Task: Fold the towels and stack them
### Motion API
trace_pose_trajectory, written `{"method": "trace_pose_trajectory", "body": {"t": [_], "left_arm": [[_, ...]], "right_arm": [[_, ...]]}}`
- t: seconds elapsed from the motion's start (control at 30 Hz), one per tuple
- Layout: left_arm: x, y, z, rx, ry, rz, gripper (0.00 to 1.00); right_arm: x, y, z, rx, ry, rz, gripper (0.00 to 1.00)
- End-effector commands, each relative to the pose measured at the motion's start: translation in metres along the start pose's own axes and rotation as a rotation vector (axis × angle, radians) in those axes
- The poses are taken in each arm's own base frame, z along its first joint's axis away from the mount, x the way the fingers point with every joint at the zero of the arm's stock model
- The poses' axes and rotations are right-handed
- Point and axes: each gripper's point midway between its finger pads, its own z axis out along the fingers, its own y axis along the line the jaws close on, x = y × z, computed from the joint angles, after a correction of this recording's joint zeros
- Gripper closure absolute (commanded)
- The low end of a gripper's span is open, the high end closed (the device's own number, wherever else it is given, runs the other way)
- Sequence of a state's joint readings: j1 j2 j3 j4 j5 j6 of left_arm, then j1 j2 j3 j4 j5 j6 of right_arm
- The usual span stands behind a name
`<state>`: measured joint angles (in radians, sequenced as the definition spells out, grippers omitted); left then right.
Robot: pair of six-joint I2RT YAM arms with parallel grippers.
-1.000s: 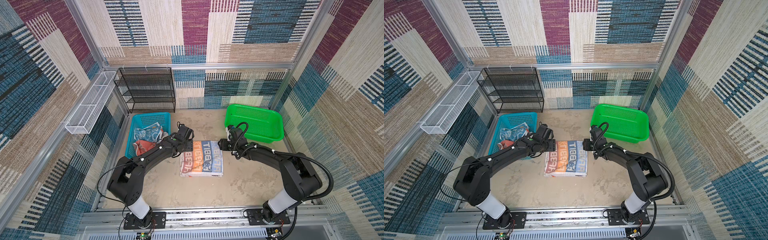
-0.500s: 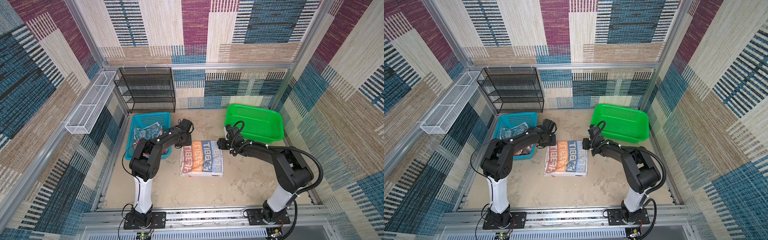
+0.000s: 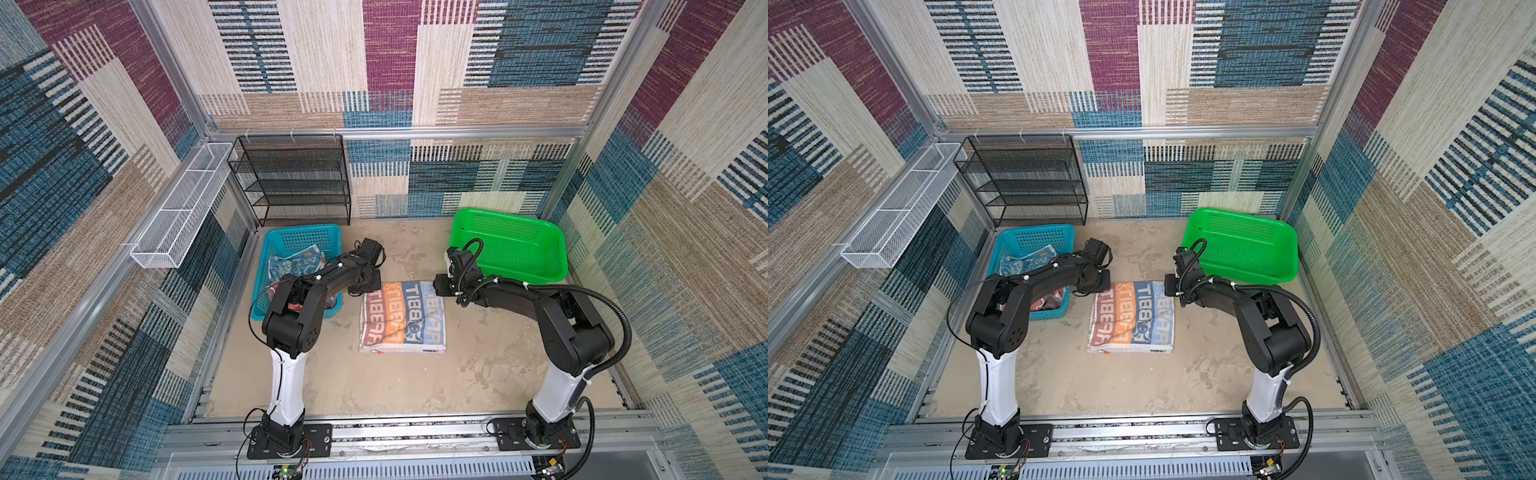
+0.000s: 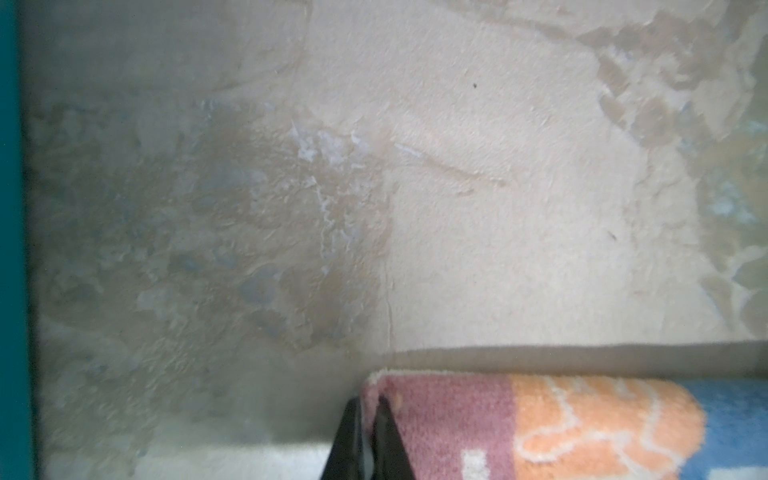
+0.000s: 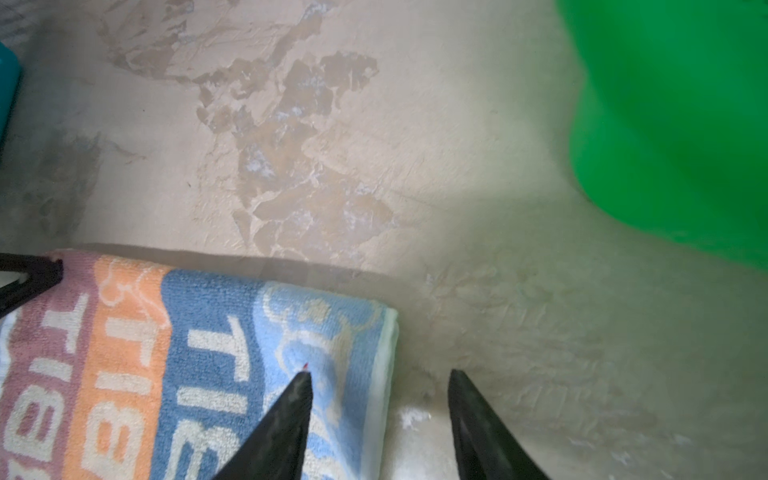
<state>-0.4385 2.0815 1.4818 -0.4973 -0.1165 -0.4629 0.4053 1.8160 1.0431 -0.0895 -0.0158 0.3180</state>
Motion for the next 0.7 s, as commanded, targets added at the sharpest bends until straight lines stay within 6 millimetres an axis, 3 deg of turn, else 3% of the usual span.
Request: {"method": "trace_pose_trajectory", "body": {"t": [0.0, 0.2, 0.3, 0.57, 0.67], "left_arm": [[0.006, 0.001, 0.005, 0.002, 0.019, 0.031, 1.0], [0.009, 0.002, 0.007, 0.003, 0.019, 0.048, 1.0], [0.009, 0.003, 0.005, 0.004, 0.015, 0.056, 1.0], [0.011, 0.004, 0.005, 0.002, 0.008, 0.074, 1.0], [0.008, 0.001, 0.003, 0.023, -0.006, 0.083, 1.0]], "right_arm": [[-0.005, 0.003, 0.004, -0.01, -0.011, 0.021, 0.45], [-0.014, 0.009, 0.016, -0.038, -0.027, 0.03, 0.48], [-0.013, 0.012, 0.026, -0.052, -0.011, 0.034, 0.56], [0.004, 0.012, 0.035, -0.071, 0.03, 0.043, 0.81], [0.004, 0.013, 0.033, -0.088, 0.007, 0.032, 1.0]]}}
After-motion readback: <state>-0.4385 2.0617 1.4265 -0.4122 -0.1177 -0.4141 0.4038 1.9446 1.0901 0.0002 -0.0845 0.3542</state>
